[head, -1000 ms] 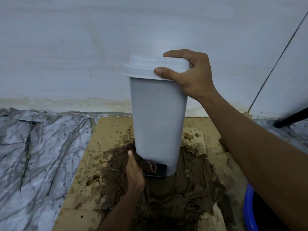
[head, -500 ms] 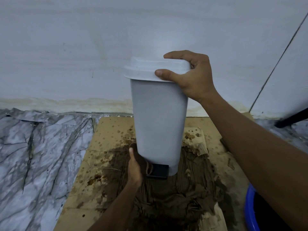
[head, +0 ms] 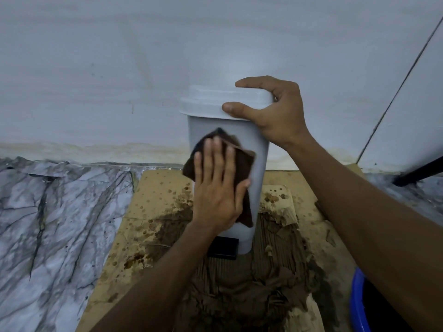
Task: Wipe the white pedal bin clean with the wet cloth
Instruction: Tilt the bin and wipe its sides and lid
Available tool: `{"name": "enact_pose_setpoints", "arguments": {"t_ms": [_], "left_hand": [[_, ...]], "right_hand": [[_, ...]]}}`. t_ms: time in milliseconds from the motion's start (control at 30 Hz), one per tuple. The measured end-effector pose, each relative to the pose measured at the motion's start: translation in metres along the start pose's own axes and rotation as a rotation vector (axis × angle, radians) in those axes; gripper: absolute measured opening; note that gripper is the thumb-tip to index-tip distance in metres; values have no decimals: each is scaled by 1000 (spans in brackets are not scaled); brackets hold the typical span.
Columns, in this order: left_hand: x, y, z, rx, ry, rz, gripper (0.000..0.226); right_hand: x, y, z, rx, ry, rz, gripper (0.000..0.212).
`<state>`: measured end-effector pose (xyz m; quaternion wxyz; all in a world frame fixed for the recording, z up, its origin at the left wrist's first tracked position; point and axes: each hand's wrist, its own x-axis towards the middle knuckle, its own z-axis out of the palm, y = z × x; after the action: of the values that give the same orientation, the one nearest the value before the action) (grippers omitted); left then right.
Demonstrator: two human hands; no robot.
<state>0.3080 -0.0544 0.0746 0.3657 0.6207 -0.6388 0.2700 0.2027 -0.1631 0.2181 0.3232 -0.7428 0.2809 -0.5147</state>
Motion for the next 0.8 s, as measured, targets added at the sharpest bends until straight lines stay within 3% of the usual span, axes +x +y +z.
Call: {"name": "enact_pose_setpoints", "arguments": {"t_ms": [100, 200, 433, 500, 600, 667, 800], "left_hand": [[-11, -15, 5, 131, -94, 401, 72], [-33, -32, 3, 162, -145, 533, 73], [6, -4, 0, 51, 41, 41, 71], [17, 13, 3, 23, 32, 69, 69], [-1, 14, 7, 72, -53, 322, 62], [-23, 2, 9, 75, -67, 319, 62], [-29, 12, 5, -147, 116, -221, 63]], "right_hand": [[1, 2, -7, 9, 0, 5, 45], [0, 1, -6, -6, -5, 8, 48], [-1, -1, 3, -15, 13, -13, 47], [-1, -1, 1, -20, 22, -15, 47], [-4, -2, -2, -34, 8, -9, 50], [-8, -4, -1, -55, -3, -24, 52], [-23, -8, 5, -64, 20, -53, 54]]}}
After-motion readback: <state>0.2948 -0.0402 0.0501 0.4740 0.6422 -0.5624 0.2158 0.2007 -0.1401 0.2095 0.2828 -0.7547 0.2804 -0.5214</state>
